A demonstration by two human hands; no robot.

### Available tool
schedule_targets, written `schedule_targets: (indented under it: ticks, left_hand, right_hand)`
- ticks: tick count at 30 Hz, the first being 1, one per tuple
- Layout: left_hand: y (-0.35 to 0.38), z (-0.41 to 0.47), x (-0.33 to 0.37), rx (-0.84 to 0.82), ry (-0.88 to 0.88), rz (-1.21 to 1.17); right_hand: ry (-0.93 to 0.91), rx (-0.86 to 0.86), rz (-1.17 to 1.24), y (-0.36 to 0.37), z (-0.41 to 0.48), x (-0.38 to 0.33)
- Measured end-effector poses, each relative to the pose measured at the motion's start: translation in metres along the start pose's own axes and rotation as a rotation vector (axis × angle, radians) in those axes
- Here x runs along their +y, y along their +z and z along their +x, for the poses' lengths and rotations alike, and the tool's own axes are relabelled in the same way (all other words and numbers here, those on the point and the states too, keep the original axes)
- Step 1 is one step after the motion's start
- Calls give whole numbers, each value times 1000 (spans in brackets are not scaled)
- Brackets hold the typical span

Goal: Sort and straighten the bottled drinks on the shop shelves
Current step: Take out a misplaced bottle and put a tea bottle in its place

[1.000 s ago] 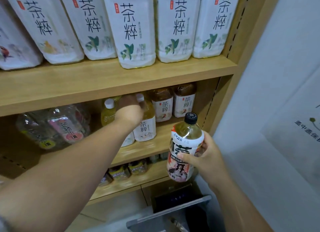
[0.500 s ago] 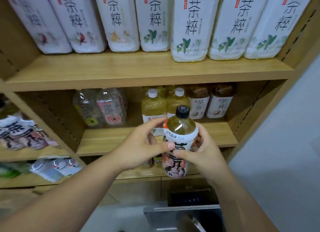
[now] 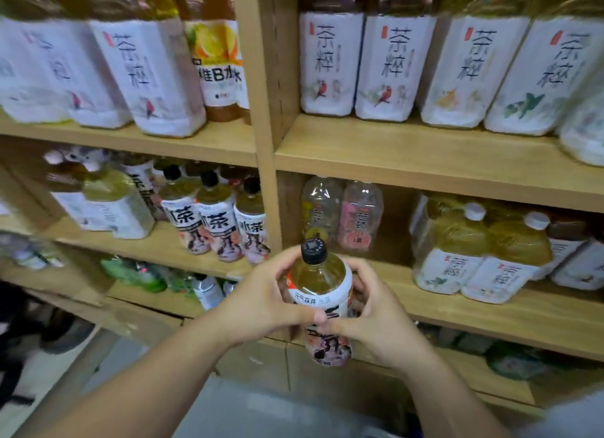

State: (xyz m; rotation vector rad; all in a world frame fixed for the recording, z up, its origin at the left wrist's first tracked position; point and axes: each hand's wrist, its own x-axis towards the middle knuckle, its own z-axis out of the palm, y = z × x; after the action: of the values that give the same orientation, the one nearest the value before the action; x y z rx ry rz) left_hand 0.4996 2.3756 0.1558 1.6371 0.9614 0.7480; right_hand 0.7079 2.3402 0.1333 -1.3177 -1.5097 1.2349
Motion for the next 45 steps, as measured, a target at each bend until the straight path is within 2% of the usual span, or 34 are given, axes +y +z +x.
schedule_targets:
  ticks: [8, 13, 15, 17, 20, 23, 26, 29, 34, 37, 45]
  left_hand:
    - [-152, -34, -51, 112, 23, -11]
    - [-241, -48, -73, 186, -9, 32]
    - [-270, -52, -79, 230, -14, 58]
    - [-297, -54, -84, 289, -39, 57]
    - [-329, -55, -94, 371, -66, 108]
    - [-349, -49, -98, 439, -79, 229]
    - [-361, -37, -105, 460, -87, 304]
    - [-363, -18, -110, 464, -90, 351]
    - [-357, 16, -116, 455, -96, 375]
    - [-361, 32, -127, 435, -163, 375]
    - [-383, 53, -128, 284, -173, 443]
  right_hand:
    - [-65, -36, 35, 145, 86, -32]
    - [-62, -57, -78, 216, 133, -62]
    - [-55, 36, -209, 231, 147, -72]
    - [-64, 208, -417, 236, 159, -82]
    - [-202, 466, -717, 235, 176, -93]
    - [-232, 579, -946, 232, 192, -95]
    - [-87, 503, -1095, 233, 202, -93]
    - [7, 398, -1069, 234, 203, -88]
    - [56, 354, -1039, 231, 201, -94]
    - [87, 317, -1050, 229, 202, -98]
    - [88, 323, -1033, 229, 202, -94]
